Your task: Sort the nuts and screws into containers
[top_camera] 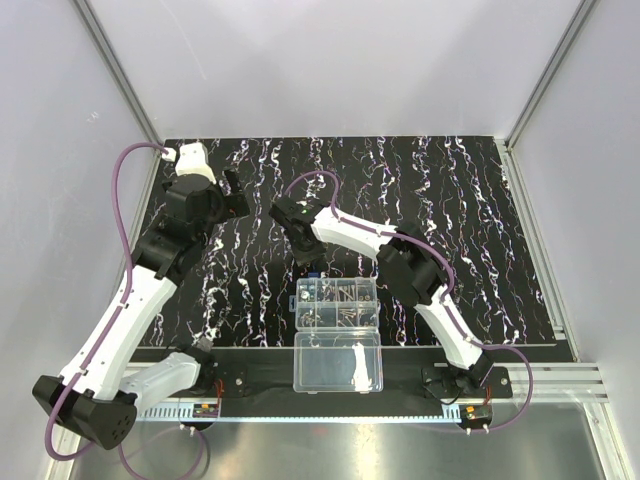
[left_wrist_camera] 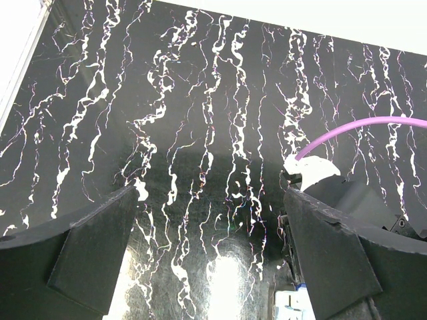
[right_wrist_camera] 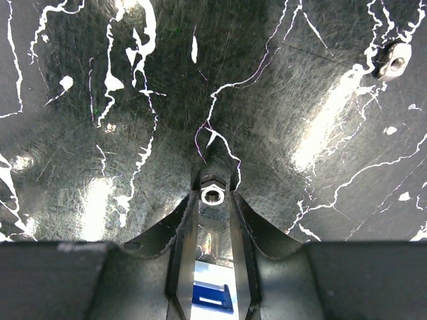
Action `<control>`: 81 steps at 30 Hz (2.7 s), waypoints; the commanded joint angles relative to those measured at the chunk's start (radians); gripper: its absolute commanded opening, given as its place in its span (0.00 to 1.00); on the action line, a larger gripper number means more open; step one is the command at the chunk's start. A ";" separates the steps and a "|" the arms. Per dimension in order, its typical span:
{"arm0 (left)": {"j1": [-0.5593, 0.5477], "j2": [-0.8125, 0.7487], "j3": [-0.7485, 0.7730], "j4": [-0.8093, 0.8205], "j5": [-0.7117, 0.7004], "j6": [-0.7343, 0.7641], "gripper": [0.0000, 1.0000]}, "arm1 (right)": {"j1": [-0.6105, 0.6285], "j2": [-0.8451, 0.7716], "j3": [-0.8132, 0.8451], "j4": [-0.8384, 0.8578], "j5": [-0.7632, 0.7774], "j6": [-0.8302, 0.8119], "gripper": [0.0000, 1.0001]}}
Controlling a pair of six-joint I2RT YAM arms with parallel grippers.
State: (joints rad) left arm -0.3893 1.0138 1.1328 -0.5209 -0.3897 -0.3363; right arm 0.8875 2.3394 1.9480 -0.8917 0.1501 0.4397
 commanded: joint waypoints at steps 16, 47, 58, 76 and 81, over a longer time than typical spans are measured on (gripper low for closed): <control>-0.002 -0.017 0.022 0.059 -0.020 0.014 0.99 | 0.011 -0.015 0.006 0.027 0.045 -0.045 0.05; 0.044 -0.034 0.033 0.047 -0.064 0.006 0.99 | 0.228 -0.548 -0.500 0.171 -0.047 0.060 0.02; 0.044 -0.041 0.021 0.061 -0.047 0.005 0.99 | 0.237 -0.477 -0.485 0.228 -0.057 0.047 0.03; 0.044 -0.055 0.021 0.062 -0.052 0.008 0.99 | 0.268 -0.451 -0.480 0.175 -0.078 0.073 0.17; 0.044 -0.058 0.021 0.064 -0.052 0.008 0.99 | 0.266 -0.462 -0.477 0.168 -0.044 0.060 0.32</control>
State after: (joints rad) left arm -0.3489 0.9764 1.1328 -0.5144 -0.4244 -0.3363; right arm 1.1465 1.8839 1.4517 -0.7094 0.0856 0.5011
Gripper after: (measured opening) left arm 0.988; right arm 0.295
